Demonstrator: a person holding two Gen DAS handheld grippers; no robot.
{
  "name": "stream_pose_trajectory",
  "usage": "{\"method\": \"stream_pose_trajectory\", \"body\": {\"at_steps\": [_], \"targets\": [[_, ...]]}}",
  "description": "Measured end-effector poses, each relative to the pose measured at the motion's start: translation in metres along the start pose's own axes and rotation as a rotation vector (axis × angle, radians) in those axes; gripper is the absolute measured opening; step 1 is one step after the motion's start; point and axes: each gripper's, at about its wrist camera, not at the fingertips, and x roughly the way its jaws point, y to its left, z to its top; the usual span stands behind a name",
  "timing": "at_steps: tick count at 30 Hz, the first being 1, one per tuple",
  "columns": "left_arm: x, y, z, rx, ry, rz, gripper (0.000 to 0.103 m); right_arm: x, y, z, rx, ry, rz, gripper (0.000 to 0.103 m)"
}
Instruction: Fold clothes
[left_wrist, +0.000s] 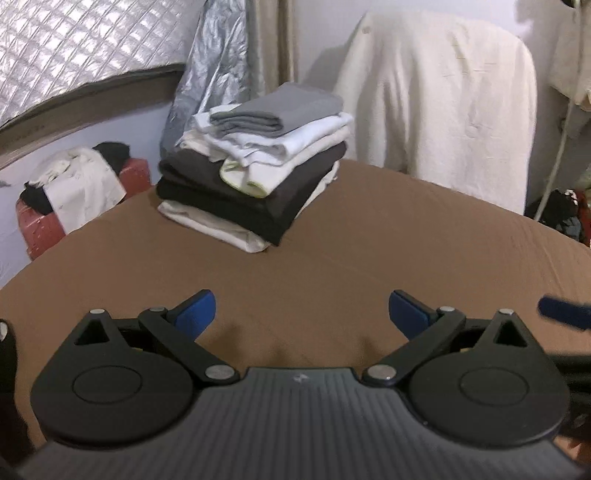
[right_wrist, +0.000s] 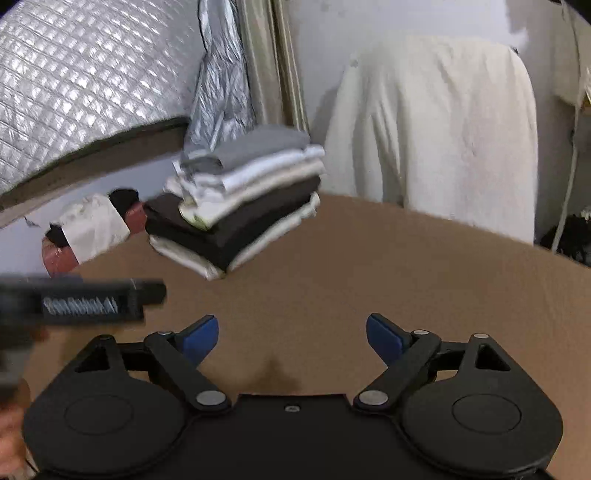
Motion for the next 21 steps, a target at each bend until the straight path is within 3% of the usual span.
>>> {"method": "stream_pose_trajectory", "body": {"at_steps": [4, 10, 21], "targets": [[-0.007, -0.002, -0.013, -0.039, -0.030, 0.014, 0.103, 0.006, -0.007, -0.007, 0.029, 0.035, -0.011, 0.091], [-0.003, 0.005, -0.037, -0.089, -0.051, 0.102, 0.103, 0.007, -0.003, -0.008, 0.014, 0.000, -0.034, 0.091], [0.019, -0.004, -0.053, -0.059, -0.020, 0.107, 0.103, 0.014, -0.001, -0.015, 0.009, 0.027, -0.070, 0.091]]}}
